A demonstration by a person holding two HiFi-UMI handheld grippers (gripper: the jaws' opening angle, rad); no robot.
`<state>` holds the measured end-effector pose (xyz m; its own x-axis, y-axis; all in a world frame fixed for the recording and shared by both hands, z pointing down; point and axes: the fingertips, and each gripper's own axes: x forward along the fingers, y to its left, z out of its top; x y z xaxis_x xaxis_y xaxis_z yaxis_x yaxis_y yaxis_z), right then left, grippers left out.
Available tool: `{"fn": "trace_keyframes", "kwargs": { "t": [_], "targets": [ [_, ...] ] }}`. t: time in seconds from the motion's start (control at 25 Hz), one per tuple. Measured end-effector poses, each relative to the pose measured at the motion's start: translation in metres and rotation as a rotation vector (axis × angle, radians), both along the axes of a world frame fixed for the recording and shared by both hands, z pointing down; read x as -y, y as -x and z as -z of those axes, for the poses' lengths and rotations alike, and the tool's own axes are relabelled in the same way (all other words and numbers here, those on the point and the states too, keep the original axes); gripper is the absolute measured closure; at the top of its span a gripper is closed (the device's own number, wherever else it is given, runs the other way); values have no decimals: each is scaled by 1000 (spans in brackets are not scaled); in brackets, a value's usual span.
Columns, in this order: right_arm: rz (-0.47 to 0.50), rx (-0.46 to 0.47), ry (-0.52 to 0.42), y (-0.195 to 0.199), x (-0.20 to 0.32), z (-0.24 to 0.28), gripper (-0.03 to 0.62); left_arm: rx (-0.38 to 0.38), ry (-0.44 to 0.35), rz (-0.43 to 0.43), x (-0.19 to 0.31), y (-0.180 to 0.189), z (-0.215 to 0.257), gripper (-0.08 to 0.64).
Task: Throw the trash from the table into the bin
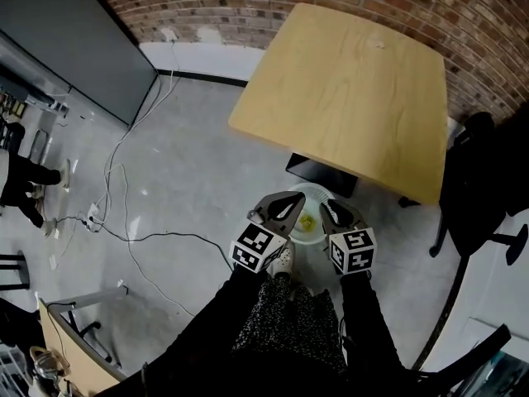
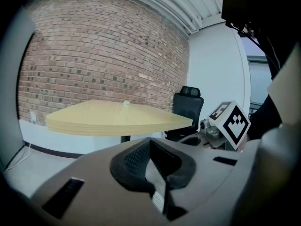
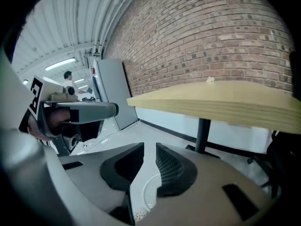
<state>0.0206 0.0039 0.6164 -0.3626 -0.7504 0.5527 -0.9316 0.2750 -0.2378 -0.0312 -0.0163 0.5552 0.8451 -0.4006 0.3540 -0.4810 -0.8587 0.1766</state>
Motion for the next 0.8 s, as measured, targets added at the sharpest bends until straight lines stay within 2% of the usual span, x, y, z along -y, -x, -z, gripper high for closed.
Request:
{"fn": "trace_keyframes", "kwargs": {
  "t": [0.36,0.6,0.8],
  "targets": [
    [-19,-20,-97,-13,14,83,517,-26,-37,-18,-4,-10,54,560],
    [-42,-67,-149,-24,36,124,577,-60,-96,9,23,-6,96,560],
    [-45,-80,-205,-32,60,156,580,-85,-143,12,51,-10,125,560]
  ]
}}
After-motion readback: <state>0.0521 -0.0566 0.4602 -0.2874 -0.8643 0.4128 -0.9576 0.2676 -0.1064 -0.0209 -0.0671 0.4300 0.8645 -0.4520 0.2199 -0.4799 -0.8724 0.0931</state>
